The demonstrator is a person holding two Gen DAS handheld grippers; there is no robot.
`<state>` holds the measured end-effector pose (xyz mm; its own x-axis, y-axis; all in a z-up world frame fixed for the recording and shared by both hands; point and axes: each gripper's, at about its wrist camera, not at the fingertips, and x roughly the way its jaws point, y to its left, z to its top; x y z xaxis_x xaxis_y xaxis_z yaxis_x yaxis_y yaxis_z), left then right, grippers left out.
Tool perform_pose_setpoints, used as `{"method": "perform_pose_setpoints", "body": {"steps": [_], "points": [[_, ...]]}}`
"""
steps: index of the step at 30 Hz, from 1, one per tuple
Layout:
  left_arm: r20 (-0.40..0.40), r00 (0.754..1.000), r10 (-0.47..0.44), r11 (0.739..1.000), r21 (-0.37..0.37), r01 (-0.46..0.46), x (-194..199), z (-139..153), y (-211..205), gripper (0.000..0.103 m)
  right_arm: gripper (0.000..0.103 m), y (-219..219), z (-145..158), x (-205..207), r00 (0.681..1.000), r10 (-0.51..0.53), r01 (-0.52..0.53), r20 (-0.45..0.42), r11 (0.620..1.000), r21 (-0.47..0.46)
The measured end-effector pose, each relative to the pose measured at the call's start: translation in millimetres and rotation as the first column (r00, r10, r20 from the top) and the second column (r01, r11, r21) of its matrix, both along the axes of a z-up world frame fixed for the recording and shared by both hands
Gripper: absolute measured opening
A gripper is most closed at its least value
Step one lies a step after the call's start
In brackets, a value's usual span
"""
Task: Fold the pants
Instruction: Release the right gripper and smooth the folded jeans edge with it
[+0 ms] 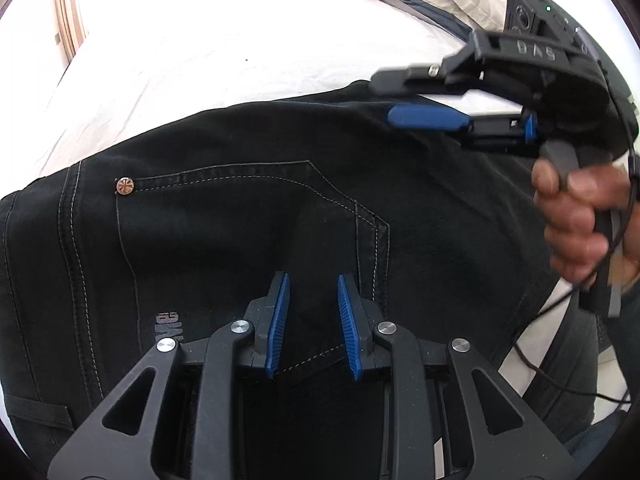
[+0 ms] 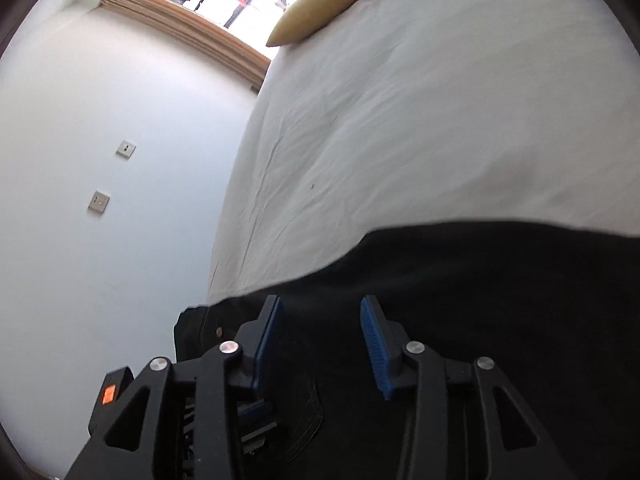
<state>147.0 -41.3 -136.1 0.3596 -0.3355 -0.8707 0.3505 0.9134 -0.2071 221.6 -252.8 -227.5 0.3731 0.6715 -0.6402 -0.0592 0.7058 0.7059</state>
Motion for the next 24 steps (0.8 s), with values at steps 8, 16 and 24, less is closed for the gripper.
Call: {"method": "perform_pose_setpoints", "body": {"steps": [8, 16, 24], "points": [[-0.001, 1.0, 0.005, 1.0, 0.028, -0.005, 3.5, 0.6, -2.6, 0.024, 0.007, -125.0, -39.1, -95.2, 0.931, -0.314, 0.323, -0.185, 0.946, 0.019], [0.032, 0.99, -0.138, 0.99, -0.006, 0.138, -4.6, 25.6, -90.2, 0.024, 0.0, -271.8, -30.1, -238.6, 0.778, -0.565, 0.54, -0.275, 0.825, -0.166], [-0.061, 0.963, -0.263, 0.964, -0.045, 0.261, -12.5, -14.6, -149.1, 0.024, 0.053, -262.7, 8.1, -263.2, 0.817, -0.552, 0.553, -0.165, 0.832, -0.042]]}}
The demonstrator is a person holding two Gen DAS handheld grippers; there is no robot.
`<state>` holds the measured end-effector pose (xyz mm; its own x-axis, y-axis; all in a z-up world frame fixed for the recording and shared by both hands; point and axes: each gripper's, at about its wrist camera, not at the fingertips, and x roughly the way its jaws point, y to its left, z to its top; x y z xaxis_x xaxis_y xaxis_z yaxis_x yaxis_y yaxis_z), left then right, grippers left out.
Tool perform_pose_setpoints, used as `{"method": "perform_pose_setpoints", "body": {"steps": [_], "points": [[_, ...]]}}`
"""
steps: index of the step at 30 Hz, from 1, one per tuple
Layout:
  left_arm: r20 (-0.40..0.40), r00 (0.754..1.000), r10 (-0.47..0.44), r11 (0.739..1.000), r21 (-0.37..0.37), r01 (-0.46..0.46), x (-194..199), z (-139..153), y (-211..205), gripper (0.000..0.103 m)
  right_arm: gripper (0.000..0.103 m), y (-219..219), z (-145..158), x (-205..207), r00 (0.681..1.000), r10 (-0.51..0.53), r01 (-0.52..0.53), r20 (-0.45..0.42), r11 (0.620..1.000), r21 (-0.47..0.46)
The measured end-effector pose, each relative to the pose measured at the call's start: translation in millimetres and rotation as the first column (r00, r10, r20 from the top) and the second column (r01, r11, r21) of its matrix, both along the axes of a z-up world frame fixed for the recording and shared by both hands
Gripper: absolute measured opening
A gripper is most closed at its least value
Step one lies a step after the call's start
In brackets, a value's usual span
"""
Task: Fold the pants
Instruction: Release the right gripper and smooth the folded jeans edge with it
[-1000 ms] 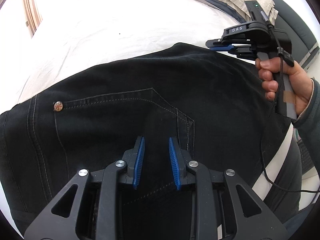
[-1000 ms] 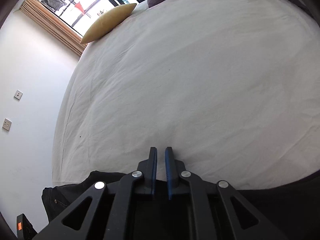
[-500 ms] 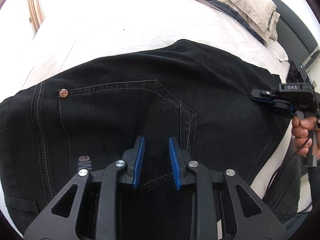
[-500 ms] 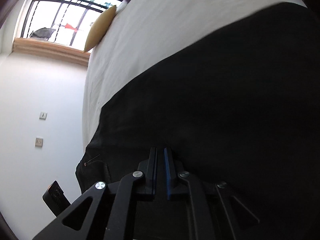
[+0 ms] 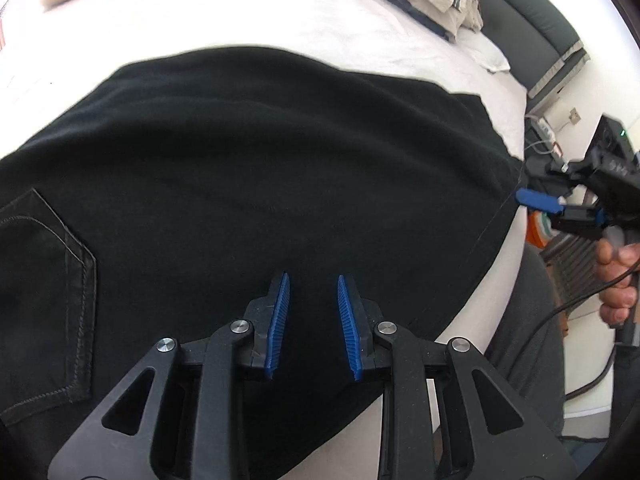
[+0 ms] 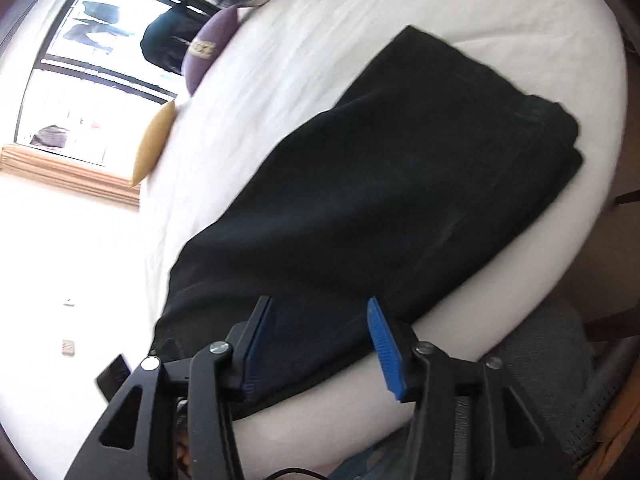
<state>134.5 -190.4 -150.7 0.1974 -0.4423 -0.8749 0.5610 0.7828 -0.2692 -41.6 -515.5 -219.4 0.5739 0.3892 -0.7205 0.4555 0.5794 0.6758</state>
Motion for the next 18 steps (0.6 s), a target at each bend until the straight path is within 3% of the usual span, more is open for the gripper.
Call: {"method": "perform_pose_setpoints", "body": {"steps": [4, 6, 8, 10, 12, 13, 15, 16, 18], "points": [[0.012, 0.998, -0.059, 0.998, 0.04, 0.058, -23.4, 2.3, 3.6, 0.024, 0.053, 27.7, -28.5, 20.3, 0.993, 0.095, -0.092, -0.068, 0.995, 0.047], [0.0, 0.998, -0.058, 0.998, 0.024, 0.058, -32.3, 0.7, 13.7, 0.024, 0.038, 33.8, -40.2, 23.8, 0.987, 0.132, -0.133, -0.093, 0.991, -0.007], [-0.02, 0.999, -0.046, 0.999, 0.003, 0.046, -39.7, -0.1, 24.8, 0.024, 0.012, 27.3, -39.4, 21.0, 0.982, 0.139, -0.144, -0.13, 0.989, -0.031], [-0.025, 0.999, -0.045, 0.999, 0.0, 0.045, -49.0, -1.8, 31.7, 0.024, 0.003, 16.3, -39.7, 12.8, 0.975, 0.133, -0.139, -0.176, 0.99, -0.019], [-0.018, 0.999, -0.049, 0.999, 0.007, 0.05, -54.3, -1.1, 33.3, 0.024, 0.008, 18.2, -26.5, 10.8, 0.966, 0.133, -0.155, -0.221, 0.984, -0.085], [-0.018, 0.999, -0.05, 0.999, 0.01, 0.05, -53.8, -1.1, 32.4, 0.024, 0.021, 19.4, -17.1, 9.8, 0.968, 0.129, -0.156, -0.216, 0.981, -0.115], [-0.022, 0.999, -0.047, 0.999, 0.014, 0.047, -56.4, -5.4, 28.2, 0.024, 0.033, 29.4, 5.5, 14.1, 0.981, 0.159, -0.173, -0.111, 0.976, -0.133], [-0.021, 0.999, -0.049, 0.999, 0.017, 0.05, -58.9, -6.1, 29.5, 0.024, 0.037, 47.5, 16.0, 22.0, 0.974, 0.213, -0.223, -0.074, 0.957, -0.184], [-0.023, 0.998, -0.051, 0.999, 0.016, 0.052, -62.2, -6.0, 33.0, 0.024, 0.04, 91.8, 30.5, 45.3, 0.931, 0.357, -0.361, -0.074, 0.874, -0.326]]}}
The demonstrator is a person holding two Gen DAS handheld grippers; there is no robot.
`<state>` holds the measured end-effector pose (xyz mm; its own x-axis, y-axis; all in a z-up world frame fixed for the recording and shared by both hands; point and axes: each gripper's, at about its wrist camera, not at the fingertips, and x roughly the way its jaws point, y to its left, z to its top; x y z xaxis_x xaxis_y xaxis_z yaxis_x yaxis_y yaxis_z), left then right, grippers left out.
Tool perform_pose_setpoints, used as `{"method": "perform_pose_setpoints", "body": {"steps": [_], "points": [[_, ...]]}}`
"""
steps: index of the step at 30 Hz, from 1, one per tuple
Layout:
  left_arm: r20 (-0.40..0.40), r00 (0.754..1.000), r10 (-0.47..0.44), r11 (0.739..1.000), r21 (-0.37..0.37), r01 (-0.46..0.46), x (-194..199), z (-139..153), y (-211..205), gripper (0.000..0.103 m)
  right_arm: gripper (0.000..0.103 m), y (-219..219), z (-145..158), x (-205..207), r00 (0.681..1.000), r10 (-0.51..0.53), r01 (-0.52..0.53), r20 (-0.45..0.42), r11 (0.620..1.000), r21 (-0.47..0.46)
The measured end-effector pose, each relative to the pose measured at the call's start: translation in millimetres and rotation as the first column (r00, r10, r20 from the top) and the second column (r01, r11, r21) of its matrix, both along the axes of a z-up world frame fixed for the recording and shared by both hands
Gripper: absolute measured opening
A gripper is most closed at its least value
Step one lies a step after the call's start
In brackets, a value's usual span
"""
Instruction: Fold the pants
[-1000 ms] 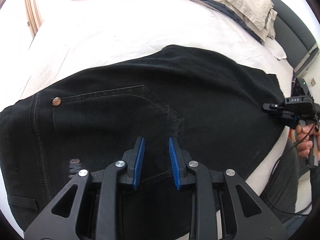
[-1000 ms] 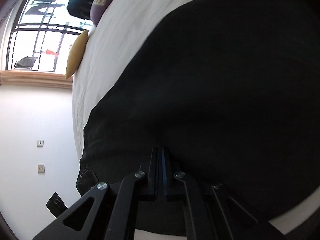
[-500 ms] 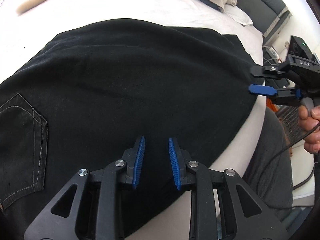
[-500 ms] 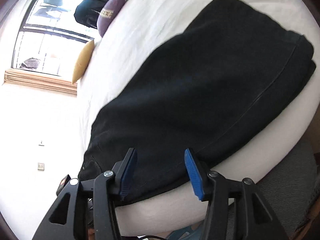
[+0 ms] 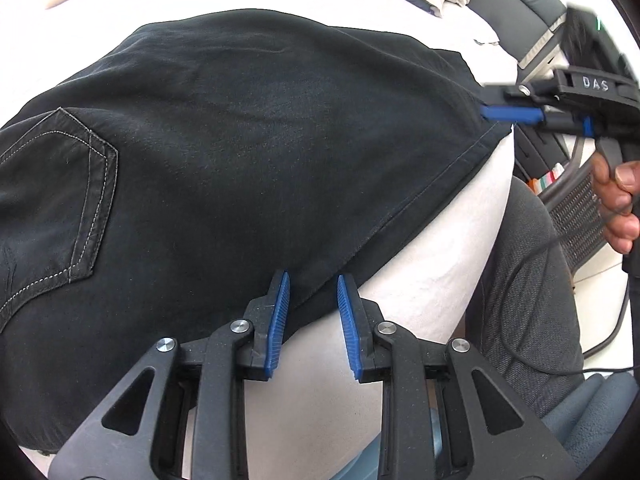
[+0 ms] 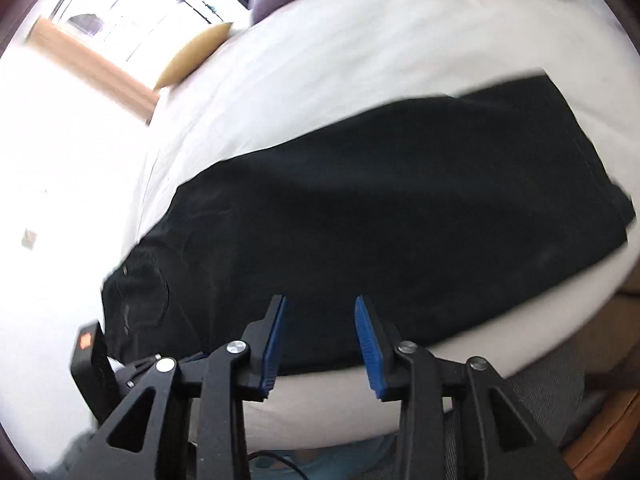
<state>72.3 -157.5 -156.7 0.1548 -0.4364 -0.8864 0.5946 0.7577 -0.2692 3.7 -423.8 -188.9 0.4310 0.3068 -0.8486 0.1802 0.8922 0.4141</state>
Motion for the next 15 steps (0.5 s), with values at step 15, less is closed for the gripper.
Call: {"method": "perform_pose_setpoints", "body": {"steps": [15], "points": [[0.045, 0.999, -0.002, 0.992, -0.128, 0.008, 34.8, 35.0, -31.4, 0.024, 0.04, 50.1, -51.4, 12.1, 0.972, 0.148, -0.193, -0.182, 0.946, -0.26]]}}
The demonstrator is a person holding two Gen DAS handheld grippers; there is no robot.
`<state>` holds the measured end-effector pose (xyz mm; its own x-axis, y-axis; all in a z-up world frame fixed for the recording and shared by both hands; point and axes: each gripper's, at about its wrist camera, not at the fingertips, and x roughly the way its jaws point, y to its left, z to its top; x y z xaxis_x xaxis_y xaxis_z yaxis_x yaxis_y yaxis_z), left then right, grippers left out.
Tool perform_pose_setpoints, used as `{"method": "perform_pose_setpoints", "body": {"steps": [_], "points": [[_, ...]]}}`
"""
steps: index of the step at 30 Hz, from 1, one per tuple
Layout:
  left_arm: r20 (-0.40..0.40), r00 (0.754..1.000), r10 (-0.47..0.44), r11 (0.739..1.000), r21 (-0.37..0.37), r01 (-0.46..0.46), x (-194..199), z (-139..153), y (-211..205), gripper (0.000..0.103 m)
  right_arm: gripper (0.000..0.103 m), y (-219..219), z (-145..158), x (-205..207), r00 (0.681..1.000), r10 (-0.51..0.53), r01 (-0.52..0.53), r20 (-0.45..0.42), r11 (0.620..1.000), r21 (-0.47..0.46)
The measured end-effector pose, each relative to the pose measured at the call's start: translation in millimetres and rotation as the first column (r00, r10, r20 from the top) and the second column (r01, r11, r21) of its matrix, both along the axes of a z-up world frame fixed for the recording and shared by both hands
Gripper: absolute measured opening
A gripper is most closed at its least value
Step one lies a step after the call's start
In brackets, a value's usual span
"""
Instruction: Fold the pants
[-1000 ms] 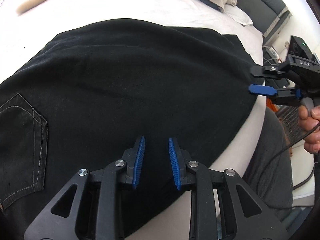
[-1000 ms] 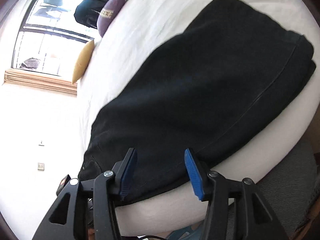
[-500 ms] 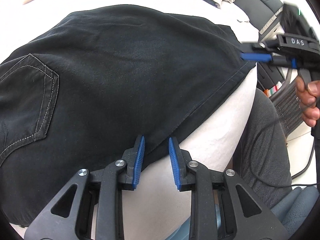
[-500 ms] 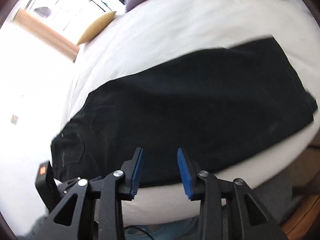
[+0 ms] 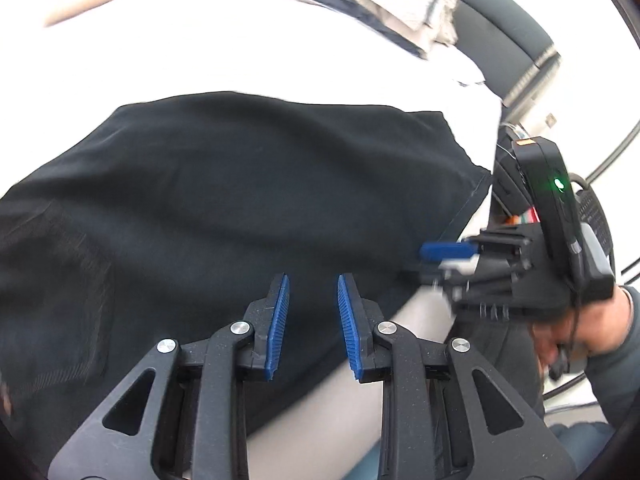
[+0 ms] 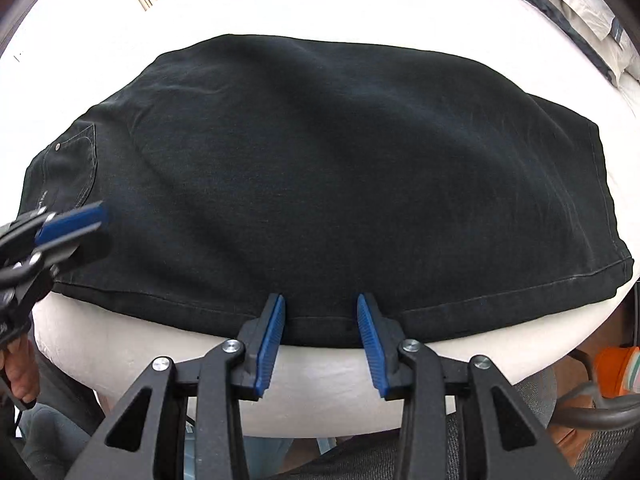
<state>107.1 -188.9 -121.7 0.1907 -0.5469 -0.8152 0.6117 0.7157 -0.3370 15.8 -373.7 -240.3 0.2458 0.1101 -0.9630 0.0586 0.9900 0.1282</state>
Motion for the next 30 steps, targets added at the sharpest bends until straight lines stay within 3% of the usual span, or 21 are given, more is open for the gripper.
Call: {"method": "perform_pose_setpoints", "body": {"steps": [3, 4, 8, 10, 12, 16, 18, 19, 21, 22, 23, 24, 25, 26, 27, 29, 30], "points": [[-0.077, 0.997, -0.02, 0.998, 0.06, 0.024, 6.8, -37.1, -20.5, 0.024, 0.04, -31.1, 12.1, -4.6, 0.999, -0.032, 0.032, 0.002, 0.998, 0.063], [-0.045, 0.999, -0.013, 0.999, 0.047, 0.015, 2.1, -38.7, -19.4, 0.024, 0.041, -66.0, 18.5, -12.1, 0.996, -0.081, 0.079, 0.022, 0.995, 0.059], [-0.027, 0.999, -0.03, 0.998, 0.061, 0.031, -11.6, -35.7, -18.1, 0.024, 0.042, -130.9, 37.9, -0.3, 0.966, -0.235, 0.227, 0.108, 0.97, 0.085], [-0.027, 0.999, -0.027, 0.998, 0.064, 0.028, -12.1, -36.3, -24.5, 0.024, 0.047, -146.2, 27.8, 14.0, 0.968, -0.231, 0.222, 0.1, 0.971, 0.09], [-0.025, 0.999, -0.028, 0.997, 0.066, 0.03, -14.0, -36.0, -22.9, 0.024, 0.048, -155.5, 3.8, 21.4, 0.975, -0.219, 0.218, 0.024, 0.976, 0.029], [-0.038, 0.999, -0.021, 0.999, 0.039, 0.022, -17.8, -40.6, -22.5, 0.024, 0.048, -170.7, 0.6, -8.5, 0.981, -0.192, 0.193, 0.036, 0.981, -0.03], [-0.04, 0.999, -0.022, 0.999, 0.034, 0.023, -18.1, -46.9, -20.1, 0.024, 0.038, -192.5, 2.8, -24.4, 0.969, -0.245, 0.246, 0.043, 0.969, -0.011], [-0.039, 0.999, -0.024, 0.999, 0.038, 0.026, -18.3, -47.1, -19.6, 0.024, 0.027, -204.7, 5.3, -28.5, 0.957, -0.289, 0.289, 0.037, 0.957, -0.013], [-0.031, 0.999, -0.028, 0.998, 0.049, 0.03, -19.2, -46.4, -17.9, 0.024, 0.035, -223.1, 17.3, -30.2, 0.923, -0.383, 0.385, 0.043, 0.92, -0.078], [-0.028, 0.999, -0.029, 0.998, 0.053, 0.03, -19.1, -46.0, -15.4, 0.024, 0.046, -229.1, 25.8, -30.0, 0.899, -0.434, 0.438, 0.062, 0.889, -0.131], [-0.026, 0.999, -0.026, 0.998, 0.055, 0.028, -18.5, -46.3, -16.6, 0.024, 0.046, -239.1, 34.8, -29.9, 0.875, -0.476, 0.484, 0.093, 0.869, -0.106], [-0.025, 0.999, -0.023, 0.998, 0.055, 0.025, -18.6, -46.3, -17.5, 0.024, 0.046, -246.3, 43.3, -28.4, 0.857, -0.5, 0.505, 0.126, 0.863, -0.008], [-0.024, 0.999, -0.023, 0.998, 0.057, 0.024, -19.2, -46.4, -18.9, 0.024, 0.054, -248.7, 49.1, -24.6, 0.85, -0.506, 0.495, 0.148, 0.863, 0.107], [-0.023, 0.999, -0.026, 0.998, 0.059, 0.027, -19.7, -46.0, -19.9, 0.024, 0.064, -246.4, 50.6, -18.3, 0.857, -0.491, 0.457, 0.155, 0.865, 0.208], [-0.024, 0.999, -0.027, 0.998, 0.06, 0.028, -20.0, -45.9, -21.2, 0.024, 0.066, -241.3, 48.4, -10.6, 0.874, -0.46, 0.409, 0.154, 0.869, 0.279], [-0.027, 0.999, -0.025, 0.998, 0.058, 0.027, -20.1, -46.1, -21.3, 0.024, 0.067, -238.6, 33.0, 2.0, 0.901, -0.404, 0.329, 0.155, 0.872, 0.362], [-0.027, 0.999, -0.025, 0.998, 0.057, 0.027, -20.7, -45.8, -21.1, 0.024, 0.066, -243.9, 17.7, 4.6, 0.903, -0.411, 0.343, 0.124, 0.865, 0.367]]}}
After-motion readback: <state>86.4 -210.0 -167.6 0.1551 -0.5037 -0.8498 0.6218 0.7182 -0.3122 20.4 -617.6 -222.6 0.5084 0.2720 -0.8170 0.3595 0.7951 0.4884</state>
